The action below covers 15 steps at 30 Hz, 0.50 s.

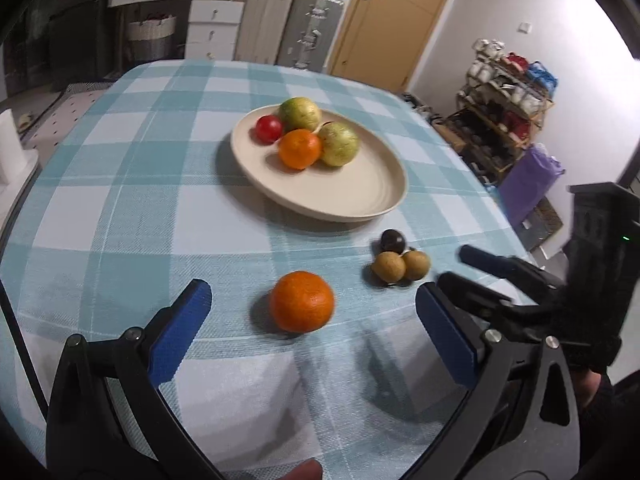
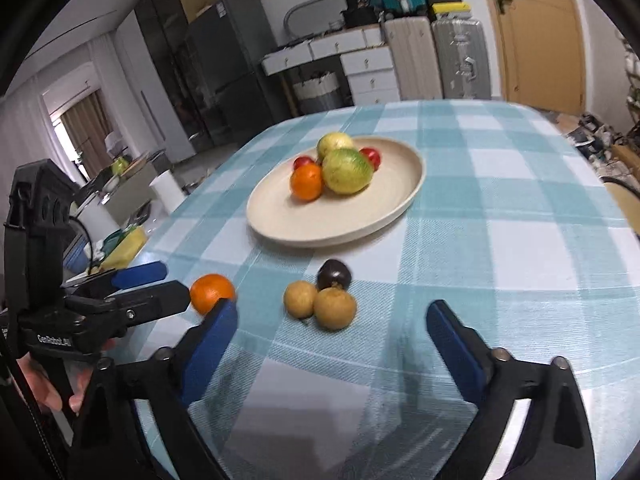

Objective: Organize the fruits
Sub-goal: 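Lower the right gripper and grasp a small brown round fruit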

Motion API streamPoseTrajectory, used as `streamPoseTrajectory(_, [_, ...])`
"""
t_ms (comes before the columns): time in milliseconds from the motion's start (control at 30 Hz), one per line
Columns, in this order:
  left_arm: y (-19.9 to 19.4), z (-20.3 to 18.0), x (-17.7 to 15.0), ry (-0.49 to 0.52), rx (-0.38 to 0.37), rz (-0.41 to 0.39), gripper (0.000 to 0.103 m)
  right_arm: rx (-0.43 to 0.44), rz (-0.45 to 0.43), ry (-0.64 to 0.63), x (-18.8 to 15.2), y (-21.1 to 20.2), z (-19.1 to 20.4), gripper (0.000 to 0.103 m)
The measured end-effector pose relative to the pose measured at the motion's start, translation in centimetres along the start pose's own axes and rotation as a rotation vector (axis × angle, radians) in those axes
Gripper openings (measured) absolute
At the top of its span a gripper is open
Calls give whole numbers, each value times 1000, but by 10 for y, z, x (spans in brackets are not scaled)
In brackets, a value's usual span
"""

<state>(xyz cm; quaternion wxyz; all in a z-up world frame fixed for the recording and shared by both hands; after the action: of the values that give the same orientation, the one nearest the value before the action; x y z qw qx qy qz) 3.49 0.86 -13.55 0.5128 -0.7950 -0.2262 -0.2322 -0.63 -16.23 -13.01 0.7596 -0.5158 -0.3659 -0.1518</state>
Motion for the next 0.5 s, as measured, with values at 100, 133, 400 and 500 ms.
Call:
streamPoseTrajectory(100, [-2, -6, 1, 22, -18, -12, 102, 22, 19, 1, -1, 7, 1, 84])
streamPoseTrajectory(133, [-1, -8, 1, 28, -25, -12, 102, 23, 20, 3, -1, 8, 1, 81])
streamPoseTrajectory(400, [7, -8, 1, 19, -42, 14, 102, 68, 62, 50, -1, 22, -5, 63])
streamPoseTrajectory(500, [9, -8, 1, 14, -43, 18, 102, 86, 88, 38, -2, 27, -5, 39])
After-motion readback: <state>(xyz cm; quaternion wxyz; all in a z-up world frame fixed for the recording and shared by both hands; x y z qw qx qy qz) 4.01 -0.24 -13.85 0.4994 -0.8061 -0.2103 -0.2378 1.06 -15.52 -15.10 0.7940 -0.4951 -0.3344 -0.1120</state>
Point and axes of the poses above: each gripper's, at about its wrist camera, not at the fingertips, and y roughly the way its jaws point, z to its left, x to its top, the point moved 6 cm from there along y, roughly the way its jaws point, and after that the axes turned 7 degrees about -y, right-handed, at the moved point
